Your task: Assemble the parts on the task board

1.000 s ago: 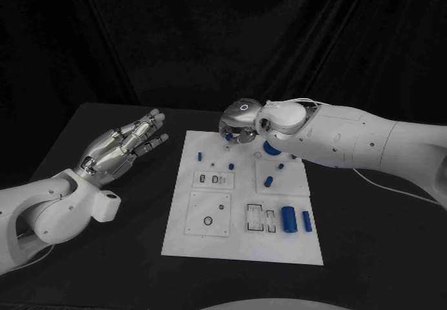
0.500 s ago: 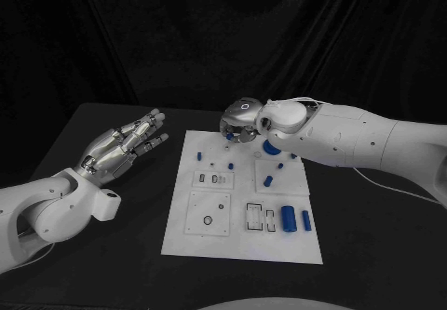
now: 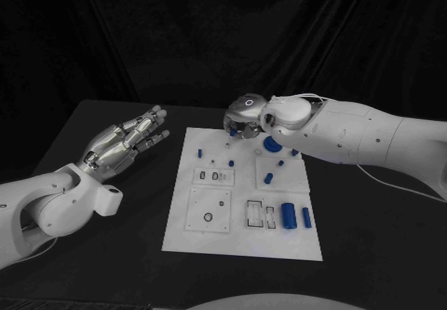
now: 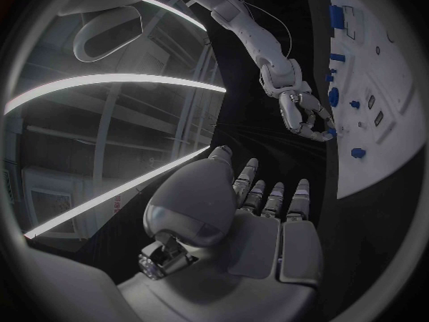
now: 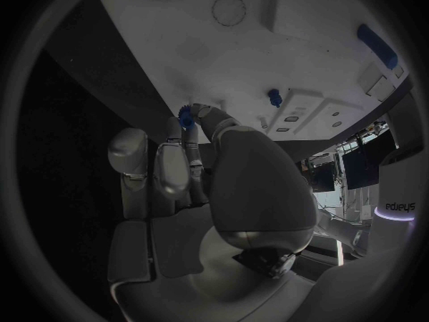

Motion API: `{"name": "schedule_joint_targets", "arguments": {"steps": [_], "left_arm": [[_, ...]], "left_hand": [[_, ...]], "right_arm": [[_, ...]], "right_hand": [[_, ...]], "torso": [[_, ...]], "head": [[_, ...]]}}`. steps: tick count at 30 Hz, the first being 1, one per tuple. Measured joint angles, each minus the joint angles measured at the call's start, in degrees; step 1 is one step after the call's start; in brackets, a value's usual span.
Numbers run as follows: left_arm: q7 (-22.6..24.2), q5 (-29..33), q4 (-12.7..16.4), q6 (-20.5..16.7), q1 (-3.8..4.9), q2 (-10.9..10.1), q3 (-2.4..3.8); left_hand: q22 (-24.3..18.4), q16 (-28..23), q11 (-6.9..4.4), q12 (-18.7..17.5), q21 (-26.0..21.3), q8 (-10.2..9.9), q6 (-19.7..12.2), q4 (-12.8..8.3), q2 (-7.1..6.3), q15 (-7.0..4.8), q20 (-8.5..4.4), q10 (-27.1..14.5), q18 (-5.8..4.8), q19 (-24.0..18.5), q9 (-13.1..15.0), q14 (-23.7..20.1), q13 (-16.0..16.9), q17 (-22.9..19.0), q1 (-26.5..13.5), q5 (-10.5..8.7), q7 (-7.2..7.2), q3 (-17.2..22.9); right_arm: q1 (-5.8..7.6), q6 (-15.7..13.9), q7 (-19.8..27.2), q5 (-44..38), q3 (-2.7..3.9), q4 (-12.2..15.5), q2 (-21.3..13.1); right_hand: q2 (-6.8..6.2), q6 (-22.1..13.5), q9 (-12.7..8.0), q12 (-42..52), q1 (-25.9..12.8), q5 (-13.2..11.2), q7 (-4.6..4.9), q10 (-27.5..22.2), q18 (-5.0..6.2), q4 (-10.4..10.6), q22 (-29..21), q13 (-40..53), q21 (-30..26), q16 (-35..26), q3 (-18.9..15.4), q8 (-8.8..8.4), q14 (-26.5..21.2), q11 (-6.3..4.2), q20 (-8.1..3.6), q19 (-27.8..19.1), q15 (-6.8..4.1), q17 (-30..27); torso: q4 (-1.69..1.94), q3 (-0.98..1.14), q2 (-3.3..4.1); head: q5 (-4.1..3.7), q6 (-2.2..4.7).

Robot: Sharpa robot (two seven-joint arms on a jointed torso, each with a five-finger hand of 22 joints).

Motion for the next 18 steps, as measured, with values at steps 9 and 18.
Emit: {"name": "schedule_joint_targets", "arguments": {"steps": [9,18], "left_arm": [[-0.2,0.0,-0.2,0.1,0.00,0.1,0.00],[-0.5,0.0,-0.4,0.2,0.00,0.4,0.00]], "left_hand": [[0.0,0.0,0.00,0.0,0.0,0.0,0.0,0.0,0.01,0.00,0.00,0.0,0.00,0.0,0.0,0.0,0.0,0.0,0.0,0.00,0.00,0.0],[0.0,0.0,0.02,0.0,0.0,0.0,0.0,0.0,0.01,0.00,0.00,0.0,0.00,0.0,0.0,0.0,0.0,0.0,0.0,0.00,0.00,0.0]], "right_arm": [[0.00,-0.1,-0.2,0.0,0.00,0.0,-0.1],[0.00,0.1,-0.2,0.0,0.01,0.0,0.0]], "right_hand": [[0.51,-0.3,0.0,0.0,0.5,0.0,0.28,0.2,0.00,0.0,0.1,-0.3,0.0,0.0,0.0,-0.33,0.0,0.18,0.00,0.0,0.00,0.0],[0.52,-0.3,0.0,-0.7,0.5,0.0,0.28,0.2,0.00,0.0,0.1,-0.4,0.0,0.0,0.0,-0.33,0.0,0.18,0.01,0.0,0.01,0.0]], "torso": [[0.04,-0.05,0.00],[0.09,-0.07,0.03]], "head": [[0.01,-0.10],[-0.19,-0.11]]}}
